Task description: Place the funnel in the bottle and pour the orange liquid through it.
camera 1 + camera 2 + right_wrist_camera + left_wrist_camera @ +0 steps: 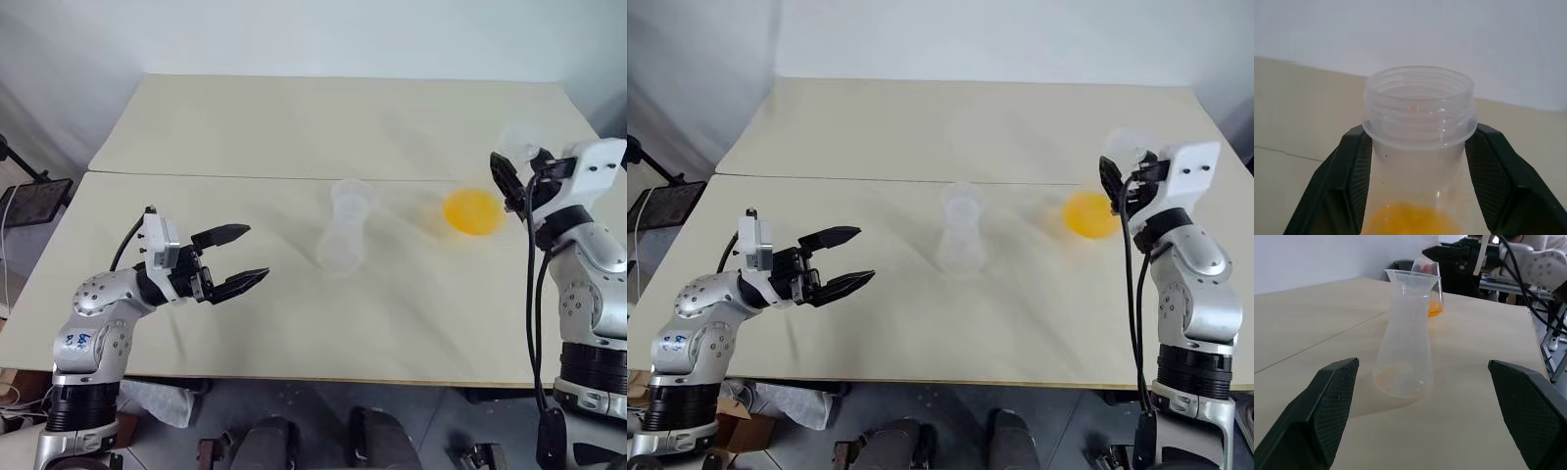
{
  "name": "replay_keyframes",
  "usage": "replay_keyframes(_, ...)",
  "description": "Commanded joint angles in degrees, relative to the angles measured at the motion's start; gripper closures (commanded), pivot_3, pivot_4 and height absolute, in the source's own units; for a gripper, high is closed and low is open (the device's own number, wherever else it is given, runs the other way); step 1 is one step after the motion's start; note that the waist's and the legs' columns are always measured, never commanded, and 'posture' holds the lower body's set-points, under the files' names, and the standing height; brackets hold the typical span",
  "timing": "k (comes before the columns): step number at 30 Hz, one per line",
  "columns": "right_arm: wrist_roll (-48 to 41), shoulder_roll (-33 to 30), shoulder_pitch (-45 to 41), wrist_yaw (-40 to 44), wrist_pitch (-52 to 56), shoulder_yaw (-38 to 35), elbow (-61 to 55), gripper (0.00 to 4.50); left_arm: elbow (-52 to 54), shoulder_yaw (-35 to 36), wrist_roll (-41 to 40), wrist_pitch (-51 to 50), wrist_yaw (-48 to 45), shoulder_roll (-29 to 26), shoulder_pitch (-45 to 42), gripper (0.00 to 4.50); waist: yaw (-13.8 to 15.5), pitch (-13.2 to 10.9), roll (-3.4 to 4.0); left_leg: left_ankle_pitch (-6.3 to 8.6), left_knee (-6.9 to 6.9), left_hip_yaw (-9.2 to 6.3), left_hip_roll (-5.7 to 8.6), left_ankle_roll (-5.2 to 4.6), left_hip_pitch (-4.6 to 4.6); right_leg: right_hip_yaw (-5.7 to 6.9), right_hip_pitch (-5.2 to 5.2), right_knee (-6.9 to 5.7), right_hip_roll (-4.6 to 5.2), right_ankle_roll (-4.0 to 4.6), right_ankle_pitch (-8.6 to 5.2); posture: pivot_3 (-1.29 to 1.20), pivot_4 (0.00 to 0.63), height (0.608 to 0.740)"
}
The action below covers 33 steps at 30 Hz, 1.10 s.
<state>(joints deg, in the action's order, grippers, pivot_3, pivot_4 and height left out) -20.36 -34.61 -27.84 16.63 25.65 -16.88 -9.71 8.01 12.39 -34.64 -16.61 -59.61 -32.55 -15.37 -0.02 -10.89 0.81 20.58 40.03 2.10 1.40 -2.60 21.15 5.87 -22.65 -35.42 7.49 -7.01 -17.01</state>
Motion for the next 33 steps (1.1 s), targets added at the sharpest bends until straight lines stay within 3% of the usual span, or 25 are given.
replay_keyframes(1,5.76,-2.89,-1.55,-5.11,7.98,3.65,-11.15,2.09,-0.30,0.22,-0.94,0.54,-0.21,-0.06,-1.25,0.00,0.03,0.00,0.00,0.00,0.00,0.00,0.00,0.00,0.00,0.00,0.00,0.00,0.00,0.00,0.00,0.00,0.150,0.740)
replay_keyframes(4,8.10,-3.17,-1.47,-5.08,10.48,7.40,-15.94,2.09,-0.88,-0.10,-0.81,0.79,-0.28,0.22,-1.86,0.00,0.03,0.00,0.00,0.00,0.00,0.00,0.01,0.00,0.02,0.01,-0.01,0.03,-0.01,0.00,0.00,0.00,0.150,0.740)
replay_keyframes(7,18.84,-6.40,1.21,-3.27,4.01,18.42,-22.06,2.09,-1.97,-0.93,-0.40,2.19,-0.85,1.06,-3.49,0.00,0.05,0.00,0.00,0.00,-0.01,0.02,0.05,0.00,0.04,0.06,-0.04,0.04,-0.08,0.00,0.00,0.00,0.150,0.740)
replay_keyframes(12,29.12,-8.34,3.18,-2.64,-1.87,24.71,-23.76,2.09,-2.64,-1.58,-0.12,3.49,-1.56,1.47,-4.71,0.00,0.07,-0.01,-0.01,0.00,-0.03,0.05,0.09,0.00,0.05,0.15,-0.07,0.04,-0.18,-0.02,0.01,0.00,0.150,0.740)
replay_keyframes(23,44.02,-9.18,1.77,-0.19,-12.20,27.49,-19.79,2.09,-3.25,-4.06,0.99,6.40,-0.23,5.69,-6.20,0.00,-0.01,-0.01,-0.02,-0.01,-0.02,0.08,0.09,0.00,0.04,0.28,-0.04,0.09,-0.23,-0.05,0.02,0.00,0.150,0.740)
replay_keyframes(33,52.15,-6.90,-1.07,2.48,-18.14,29.33,-16.01,2.09,-2.42,-4.78,1.43,6.51,1.24,6.63,-5.25,0.00,0.00,-0.01,-0.03,-0.01,-0.02,0.07,0.04,0.01,0.05,0.26,-0.02,0.16,-0.28,-0.05,0.02,0.00,0.150,0.740)
